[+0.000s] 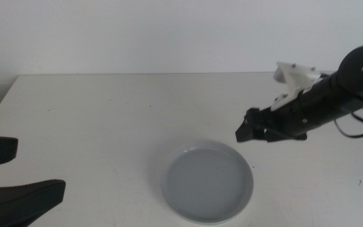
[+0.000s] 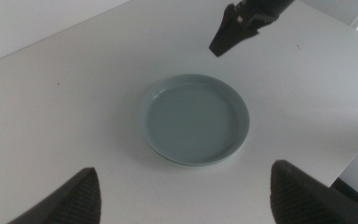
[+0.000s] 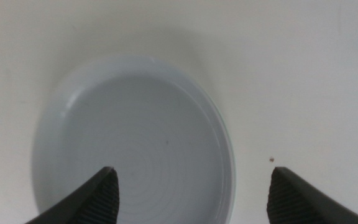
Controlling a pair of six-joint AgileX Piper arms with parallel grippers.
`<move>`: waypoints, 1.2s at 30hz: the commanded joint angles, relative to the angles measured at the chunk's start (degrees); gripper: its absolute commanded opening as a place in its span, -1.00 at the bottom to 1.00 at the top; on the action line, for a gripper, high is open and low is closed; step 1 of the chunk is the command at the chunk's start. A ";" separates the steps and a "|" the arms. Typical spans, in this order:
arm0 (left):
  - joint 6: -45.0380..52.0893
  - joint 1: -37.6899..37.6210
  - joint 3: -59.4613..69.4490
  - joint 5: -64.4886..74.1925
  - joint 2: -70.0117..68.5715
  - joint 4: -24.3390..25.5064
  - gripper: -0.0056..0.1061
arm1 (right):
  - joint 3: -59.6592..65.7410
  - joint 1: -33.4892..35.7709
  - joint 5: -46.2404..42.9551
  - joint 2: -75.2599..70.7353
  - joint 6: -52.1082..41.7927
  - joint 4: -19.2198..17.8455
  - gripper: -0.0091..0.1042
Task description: Stack the three bowls on top of each other.
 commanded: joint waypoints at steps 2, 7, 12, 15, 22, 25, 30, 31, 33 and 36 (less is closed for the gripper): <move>-0.42 -0.40 -1.35 -3.86 0.27 0.64 0.99 | -4.47 -2.15 3.01 -4.30 -0.65 0.49 0.24; -6.17 -0.28 -2.44 -2.84 2.18 7.26 0.99 | -6.98 -5.10 6.82 -5.69 -0.81 0.14 0.24; -19.91 -0.28 -7.30 7.88 7.43 25.14 0.99 | -9.56 -9.39 9.77 -7.17 -2.01 0.27 0.24; -20.40 -0.28 -11.68 12.94 9.77 29.33 0.99 | -9.96 -12.47 11.32 -8.42 -2.18 0.45 0.24; -17.43 -0.28 -20.92 12.46 17.49 28.49 0.99 | -9.96 -13.20 13.12 -9.99 -3.73 0.72 0.22; -13.75 -0.28 -23.05 10.50 22.20 26.34 0.99 | -9.96 -13.20 13.12 -10.74 -3.73 0.39 0.20; -12.43 2.94 -26.40 5.67 31.21 20.18 0.99 | -9.96 -13.20 14.20 -12.17 -3.67 -0.61 0.20; -10.47 4.82 -26.80 4.50 33.12 17.43 0.99 | -9.96 -13.20 14.35 -12.31 -3.67 -0.63 0.20; -6.77 8.90 -27.22 1.65 36.08 12.07 0.99 | -9.96 -13.20 14.50 -12.36 -3.67 -0.92 0.20; -0.03 16.68 -27.22 -3.06 38.98 3.04 0.99 | -9.96 -13.20 14.79 -12.36 -3.44 -2.51 0.20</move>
